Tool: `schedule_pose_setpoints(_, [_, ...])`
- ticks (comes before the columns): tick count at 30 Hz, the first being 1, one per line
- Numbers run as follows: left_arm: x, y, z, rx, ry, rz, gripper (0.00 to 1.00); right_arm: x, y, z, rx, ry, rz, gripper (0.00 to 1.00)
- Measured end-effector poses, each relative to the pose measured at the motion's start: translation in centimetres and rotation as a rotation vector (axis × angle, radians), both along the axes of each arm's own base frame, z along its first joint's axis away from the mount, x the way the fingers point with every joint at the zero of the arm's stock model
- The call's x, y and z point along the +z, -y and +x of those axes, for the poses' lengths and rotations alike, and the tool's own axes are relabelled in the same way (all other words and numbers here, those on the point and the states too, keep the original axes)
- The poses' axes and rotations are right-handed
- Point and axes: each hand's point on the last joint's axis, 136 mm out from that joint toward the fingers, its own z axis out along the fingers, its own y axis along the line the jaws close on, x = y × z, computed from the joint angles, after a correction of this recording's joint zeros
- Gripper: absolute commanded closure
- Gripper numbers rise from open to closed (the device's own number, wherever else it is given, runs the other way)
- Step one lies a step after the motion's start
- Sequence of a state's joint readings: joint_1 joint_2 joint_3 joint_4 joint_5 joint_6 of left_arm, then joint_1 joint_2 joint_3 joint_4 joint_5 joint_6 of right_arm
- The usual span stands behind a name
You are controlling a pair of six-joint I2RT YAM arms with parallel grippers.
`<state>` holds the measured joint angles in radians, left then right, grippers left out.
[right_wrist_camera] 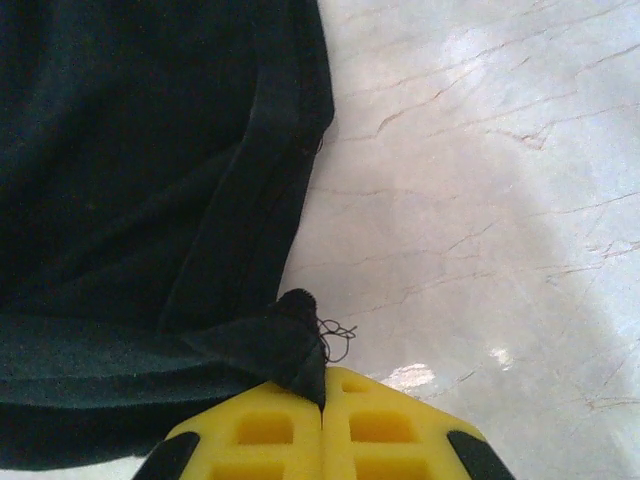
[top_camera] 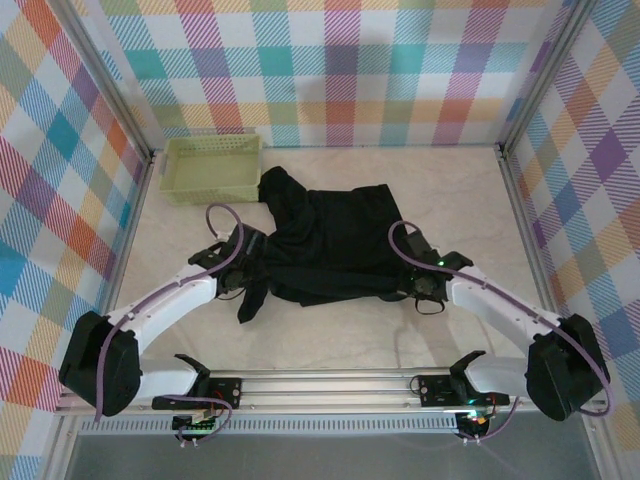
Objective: Fold the inside-out t-shirt
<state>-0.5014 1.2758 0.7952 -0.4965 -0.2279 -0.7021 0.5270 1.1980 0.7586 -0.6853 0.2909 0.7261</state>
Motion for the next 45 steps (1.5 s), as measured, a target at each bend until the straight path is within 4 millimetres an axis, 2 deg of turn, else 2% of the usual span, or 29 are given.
schedule_pose_setpoints(3, [-0.4, 0.3, 0.0, -0.021, -0.028, 0.011, 0.99, 2.8, 1.9, 1.0, -0.05, 0.08, 0.039, 1.0])
schedule_pose_setpoints(5, [0.5, 0.8, 0.6, -0.041, -0.036, 0.009, 0.99, 6.5, 3.4, 2.4, -0.09, 0.168, 0.07, 1.0])
schedule_pose_setpoints(6, [1.4, 1.2, 1.2, -0.051, -0.029, 0.005, 0.99, 8.6, 3.9, 3.3, -0.106, 0.216, 0.086, 1.0])
schedule_pose_setpoints(7, [3.1, 1.8, 2.2, -0.061, -0.007, -0.004, 0.99, 11.7, 4.6, 4.4, -0.122, 0.277, 0.1, 1.0])
schedule_pose_setpoints(9, [8.2, 3.2, 5.4, -0.081, 0.079, -0.03, 1.0, 18.3, 5.4, 6.7, -0.137, 0.407, 0.118, 1.0])
schedule_pose_setpoints(11, [16.0, 4.7, 9.3, -0.094, 0.227, -0.074, 1.0, 26.7, 5.9, 8.9, -0.136, 0.582, 0.128, 1.0])
schedule_pose_setpoints(13, [24.3, 5.3, 11.7, -0.098, 0.404, -0.126, 0.98, 34.5, 6.6, 9.6, -0.137, 0.754, 0.122, 1.0])
schedule_pose_setpoints(14, [28.1, 5.3, 12.1, -0.1, 0.486, -0.148, 0.98, 38.5, 7.0, 9.5, -0.138, 0.846, 0.113, 1.0])
schedule_pose_setpoints(16, [34.3, 4.9, 11.5, -0.107, 0.615, -0.182, 0.95, 44.5, 7.8, 8.2, -0.14, 0.991, 0.092, 1.0])
schedule_pose_setpoints(17, [36.7, 4.6, 10.9, -0.114, 0.668, -0.195, 0.94, 47.2, 8.2, 7.2, -0.137, 1.059, 0.08, 1.0])
schedule_pose_setpoints(19, [39.4, 4.1, 9.4, -0.131, 0.728, -0.21, 0.94, 50.4, 8.6, 5.1, -0.118, 1.151, 0.061, 1.0])
schedule_pose_setpoints(20, [39.8, 4.0, 8.7, -0.144, 0.737, -0.215, 0.92, 51.3, 8.7, 4.2, -0.102, 1.179, 0.051, 1.0])
schedule_pose_setpoints(22, [39.1, 3.9, 7.5, -0.171, 0.725, -0.219, 0.86, 51.6, 8.7, 3.4, -0.074, 1.189, 0.036, 1.0])
schedule_pose_setpoints(24, [36.9, 4.1, 6.9, -0.192, 0.683, -0.212, 0.83, 50.5, 8.5, 3.1, -0.054, 1.168, 0.023, 1.0])
schedule_pose_setpoints(25, [35.1, 4.1, 6.8, -0.199, 0.646, -0.199, 0.83, 49.3, 8.5, 3.4, -0.048, 1.139, 0.013, 1.0])
schedule_pose_setpoints(30, [24.3, 4.3, 6.9, -0.213, 0.411, -0.118, 0.8, 41.0, 8.2, 6.1, -0.035, 0.934, -0.033, 1.0])
schedule_pose_setpoints(32, [19.3, 4.1, 6.3, -0.216, 0.301, -0.09, 0.76, 36.8, 8.4, 7.2, -0.054, 0.828, -0.058, 1.0])
schedule_pose_setpoints(35, [11.8, 3.3, 4.4, -0.208, 0.141, -0.058, 0.71, 31.1, 9.4, 7.6, -0.109, 0.681, -0.104, 1.0])
schedule_pose_setpoints(38, [5.0, 1.8, 1.1, -0.184, -0.01, -0.026, 0.63, 26.1, 11.0, 6.6, -0.179, 0.557, -0.144, 1.0])
schedule_pose_setpoints(40, [2.1, 0.7, -1.1, -0.166, -0.074, -0.012, 0.62, 23.8, 12.2, 5.4, -0.229, 0.507, -0.165, 1.0])
schedule_pose_setpoints(41, [1.1, 0.2, -2.0, -0.153, -0.096, -0.009, 0.59, 22.8, 12.7, 4.7, -0.25, 0.487, -0.173, 1.0])
schedule_pose_setpoints(43, [-0.1, -0.4, -3.4, -0.132, -0.121, -0.014, 0.47, 21.5, 13.2, 3.6, -0.276, 0.47, -0.179, 1.0])
schedule_pose_setpoints(45, [-0.9, -0.4, -4.1, -0.122, -0.131, -0.03, 0.42, 20.6, 13.5, 2.8, -0.289, 0.46, -0.181, 1.0])
